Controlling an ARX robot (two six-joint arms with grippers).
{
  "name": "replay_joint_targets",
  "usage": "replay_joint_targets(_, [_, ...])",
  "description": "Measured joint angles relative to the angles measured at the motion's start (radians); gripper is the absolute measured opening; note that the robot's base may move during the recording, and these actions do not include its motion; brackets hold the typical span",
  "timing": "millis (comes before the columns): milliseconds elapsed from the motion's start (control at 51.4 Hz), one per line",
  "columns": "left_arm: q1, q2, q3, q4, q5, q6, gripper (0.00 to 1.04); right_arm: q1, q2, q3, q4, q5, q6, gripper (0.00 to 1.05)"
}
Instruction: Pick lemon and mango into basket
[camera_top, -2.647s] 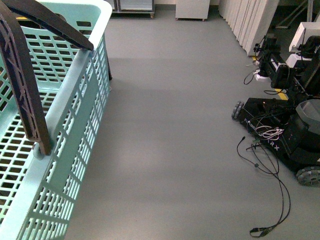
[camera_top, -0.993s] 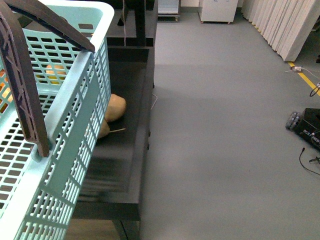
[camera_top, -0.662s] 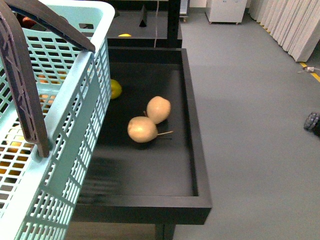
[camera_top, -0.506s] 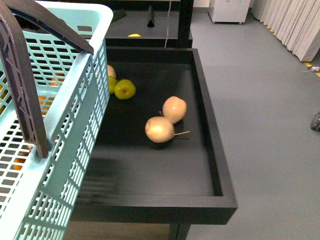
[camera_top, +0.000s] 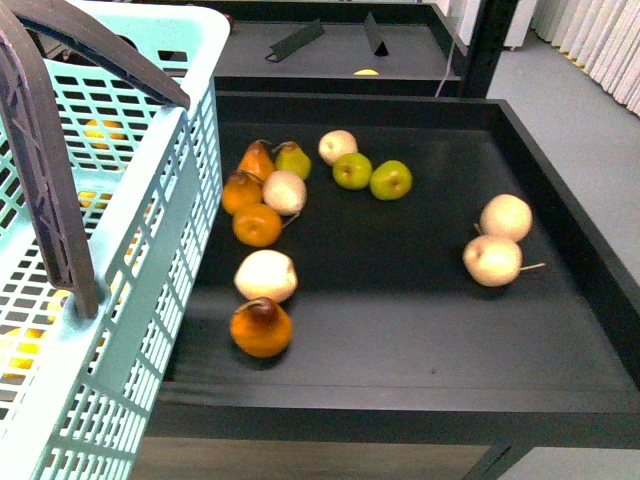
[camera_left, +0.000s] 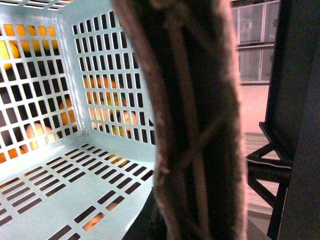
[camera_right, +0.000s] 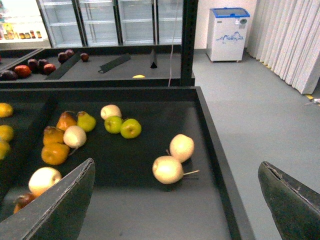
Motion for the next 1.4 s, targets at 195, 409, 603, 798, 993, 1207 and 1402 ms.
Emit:
replay_joint_targets(195, [0.000, 0.000, 0.000, 0.000, -0.001, 0.000, 0.05, 0.000, 0.000, 0.000, 0.000, 0.000, 0.000, 0.96])
replay_joint_targets(409, [0.000, 0.000, 0.000, 0.000, -0.002, 0.000, 0.05, 0.000, 0.000, 0.000, 0.000, 0.003, 0.000, 0.96])
replay_joint_targets(603, [0.000, 0.000, 0.000, 0.000, -0.001, 0.001, 0.05, 0.000, 0.000, 0.000, 0.000, -0.001, 0.000, 0.96])
replay_joint_targets(798, [0.000, -0.001, 0.000, 0.000, 0.000, 0.000, 0.05, 0.000, 0.000, 0.000, 0.000, 0.000, 0.000, 0.96])
replay_joint_targets(993, [0.000, 0.000, 0.000, 0.000, -0.004, 0.001, 0.05, 0.000, 0.000, 0.000, 0.000, -0.001, 0.000, 0.96])
replay_joint_targets(1207, [0.001, 0.000, 0.000, 0.000, 0.000, 0.000, 0.05, 0.000, 0.000, 0.000, 0.000, 0.000, 0.000, 0.96])
replay_joint_targets(1402, [0.001, 0.000, 0.000, 0.000, 0.000, -0.001, 0.05, 0.000, 0.000, 0.000, 0.000, 0.000, 0.000, 0.96])
